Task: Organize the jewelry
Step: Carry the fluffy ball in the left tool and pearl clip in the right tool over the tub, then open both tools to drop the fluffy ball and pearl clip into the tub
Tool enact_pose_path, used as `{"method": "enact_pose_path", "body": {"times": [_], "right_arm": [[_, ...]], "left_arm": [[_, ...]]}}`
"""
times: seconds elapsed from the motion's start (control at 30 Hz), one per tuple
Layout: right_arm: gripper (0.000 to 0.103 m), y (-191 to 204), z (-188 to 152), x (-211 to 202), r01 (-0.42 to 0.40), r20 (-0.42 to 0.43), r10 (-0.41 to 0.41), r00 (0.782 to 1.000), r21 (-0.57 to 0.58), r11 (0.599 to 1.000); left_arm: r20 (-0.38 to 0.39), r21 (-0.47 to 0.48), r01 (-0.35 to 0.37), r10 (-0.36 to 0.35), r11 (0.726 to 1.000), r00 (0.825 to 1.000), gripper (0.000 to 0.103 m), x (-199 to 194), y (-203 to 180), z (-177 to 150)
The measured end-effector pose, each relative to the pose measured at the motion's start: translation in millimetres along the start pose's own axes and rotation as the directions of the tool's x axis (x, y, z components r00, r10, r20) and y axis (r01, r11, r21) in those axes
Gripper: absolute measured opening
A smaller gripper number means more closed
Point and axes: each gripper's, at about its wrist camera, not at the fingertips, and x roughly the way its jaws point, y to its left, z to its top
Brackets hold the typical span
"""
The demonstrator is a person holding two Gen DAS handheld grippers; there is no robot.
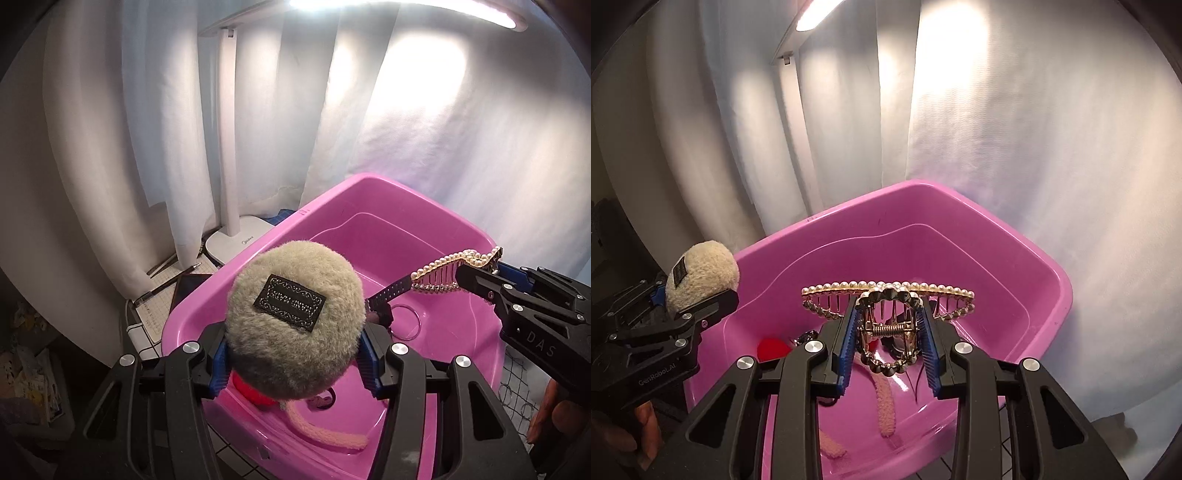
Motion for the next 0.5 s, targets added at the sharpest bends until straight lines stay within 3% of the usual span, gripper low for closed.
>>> {"method": "enact_pose_path", "body": {"times": [0.17,0.5], "right_arm": [[0.030,-4.6,2.9,31.4,-0.005,-0.083,0.005,0.997,0.007,1.000],[0.030,-12.4,1.5,69.5,0.028,-0.213,-0.019,0.977,0.038,0.999]], "left_arm": [[-0.086,-0.006,0.003,-0.003,1.000,0.996,0.054,27.3,-1.0,2.1],[-0.187,-0.010,0.002,-0.004,1.000,0.982,0.056,57.0,-0.5,2.3]]}}
